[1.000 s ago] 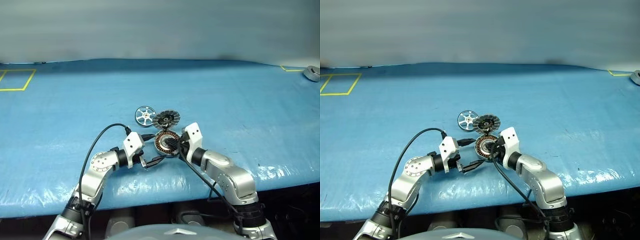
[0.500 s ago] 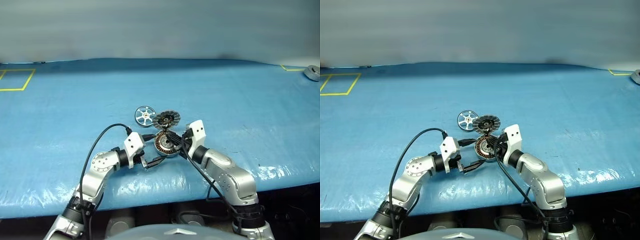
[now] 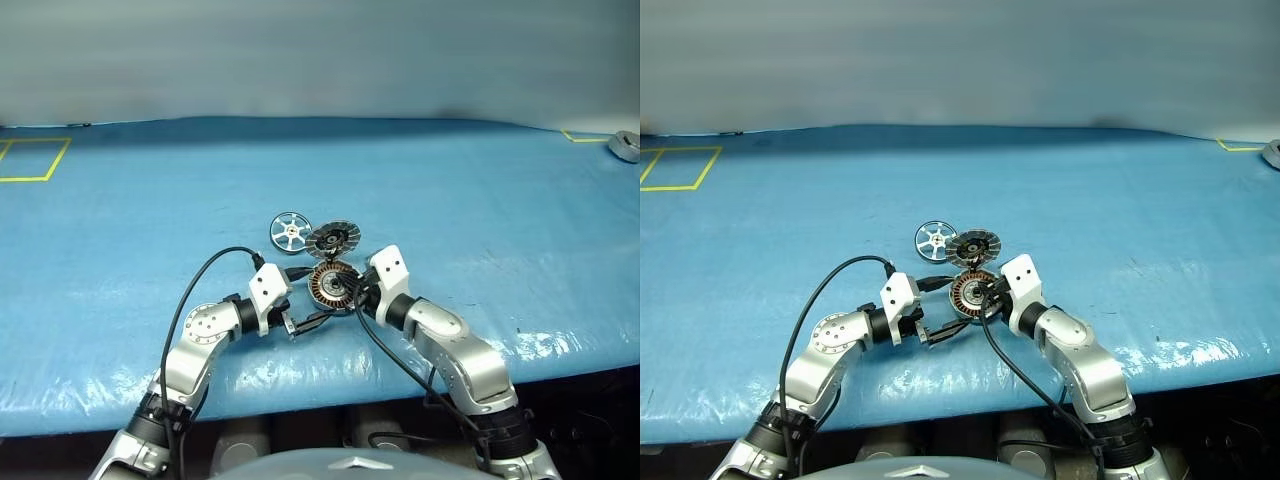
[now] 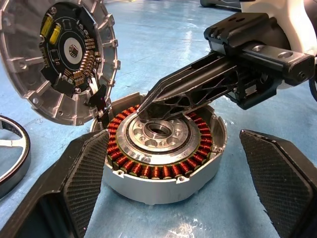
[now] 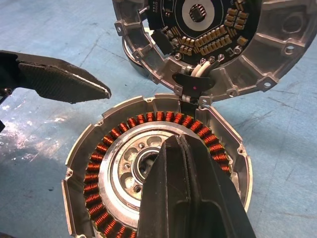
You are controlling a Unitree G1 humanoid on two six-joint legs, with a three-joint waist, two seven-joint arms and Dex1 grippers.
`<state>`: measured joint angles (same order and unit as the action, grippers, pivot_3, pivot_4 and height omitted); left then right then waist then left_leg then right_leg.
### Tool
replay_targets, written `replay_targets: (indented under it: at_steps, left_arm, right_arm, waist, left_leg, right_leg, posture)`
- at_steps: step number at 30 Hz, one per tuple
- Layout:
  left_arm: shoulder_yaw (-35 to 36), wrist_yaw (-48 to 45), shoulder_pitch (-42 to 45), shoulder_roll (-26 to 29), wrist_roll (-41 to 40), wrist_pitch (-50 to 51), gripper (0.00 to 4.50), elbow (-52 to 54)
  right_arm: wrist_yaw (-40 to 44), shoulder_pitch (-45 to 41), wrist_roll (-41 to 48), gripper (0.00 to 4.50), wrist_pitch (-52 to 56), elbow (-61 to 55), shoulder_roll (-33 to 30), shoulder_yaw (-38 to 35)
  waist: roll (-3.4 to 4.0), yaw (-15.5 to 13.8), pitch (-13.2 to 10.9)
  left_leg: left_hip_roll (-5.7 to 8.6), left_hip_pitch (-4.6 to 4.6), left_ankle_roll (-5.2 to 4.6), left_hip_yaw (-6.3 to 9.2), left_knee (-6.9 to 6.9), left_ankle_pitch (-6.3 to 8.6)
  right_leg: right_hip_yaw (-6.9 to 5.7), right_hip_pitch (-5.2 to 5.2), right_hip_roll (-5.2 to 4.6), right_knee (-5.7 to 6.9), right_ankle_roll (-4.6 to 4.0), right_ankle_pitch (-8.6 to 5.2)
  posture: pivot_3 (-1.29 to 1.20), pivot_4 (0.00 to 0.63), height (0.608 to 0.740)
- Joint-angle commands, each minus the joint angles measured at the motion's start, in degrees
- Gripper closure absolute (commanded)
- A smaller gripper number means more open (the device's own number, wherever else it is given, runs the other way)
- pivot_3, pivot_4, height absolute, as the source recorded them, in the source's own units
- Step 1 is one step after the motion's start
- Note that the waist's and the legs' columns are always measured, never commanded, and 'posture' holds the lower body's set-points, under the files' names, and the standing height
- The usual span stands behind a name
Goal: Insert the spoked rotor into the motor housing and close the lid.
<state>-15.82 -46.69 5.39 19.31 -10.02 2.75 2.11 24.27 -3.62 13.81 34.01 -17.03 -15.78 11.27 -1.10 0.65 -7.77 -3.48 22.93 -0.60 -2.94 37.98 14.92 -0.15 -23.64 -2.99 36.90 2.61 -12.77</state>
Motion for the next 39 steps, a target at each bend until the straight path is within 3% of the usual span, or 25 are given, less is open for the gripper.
replay_targets:
  at_steps: [1,11,20,28,33,39]
  left_arm:
    - [0.1,-0.2,0.8,-0.2,0.1,-1.3,0.00,0.3]
    - [0.1,-0.1,0.5,-0.2,0.1,-1.4,0.00,0.4]
    - [0.0,0.0,0.3,-0.2,0.2,-1.3,0.00,0.7]
    - [-0.1,0.2,0.0,0.0,0.3,-1.2,0.00,1.1]
    - [-0.1,0.1,0.4,-0.1,0.2,-1.1,0.00,1.0]
    - [-0.2,0.1,0.2,0.0,0.2,-1.1,0.00,1.2]
  right_arm:
    - [1.0,0.1,0.2,4.48,-1.5,-1.2,0.5,0.8]
    - [2.2,-0.6,-2.2,4.48,-4.7,-1.7,-0.3,3.2]
    - [1.4,0.4,-7.1,4.48,-6.6,5.2,-1.4,5.3]
    - [1.5,0.9,-5.6,4.48,-2.9,5.5,-0.6,4.1]
    - [-2.8,0.8,-5.8,4.48,3.6,7.8,1.8,2.4]
    - [-1.9,2.4,-6.6,4.48,3.7,6.5,0.6,4.8]
  waist:
    - [0.00,0.0,0.0]
    - [0.00,0.0,0.0]
    - [-0.01,0.0,0.0]
    - [-0.02,-0.1,0.0]
    - [-0.09,-0.1,0.2]
    - [-0.11,-0.1,0.7]
  left_leg:
    - [0.00,0.00,0.00,0.00,0.00,0.00]
    - [0.00,0.00,0.00,0.00,0.00,0.00]
    - [0.00,-0.05,0.00,-0.01,0.04,0.00]
    - [-0.01,-0.12,0.00,-0.01,0.06,0.00]
    - [-0.02,-0.20,0.00,-0.01,0.06,0.00]
    - [-0.02,-0.45,0.00,0.03,0.13,0.00]
  right_leg:
    - [0.00,0.00,0.00,0.00,0.00,0.00]
    - [0.00,-0.01,0.00,0.00,-0.01,0.00]
    - [0.00,0.06,0.00,0.00,0.01,-0.01]
    - [0.01,0.13,0.00,0.00,0.00,0.00]
    - [0.00,0.19,0.00,0.01,0.00,0.00]
    - [0.00,0.19,-0.06,-0.03,0.21,-0.14]
  posture:
    - [0.00,0.150,0.740]
    - [0.00,0.150,0.740]
    - [0.00,0.150,0.740]
    - [0.00,0.150,0.740]
    - [0.00,0.150,0.740]
    - [0.00,0.150,0.740]
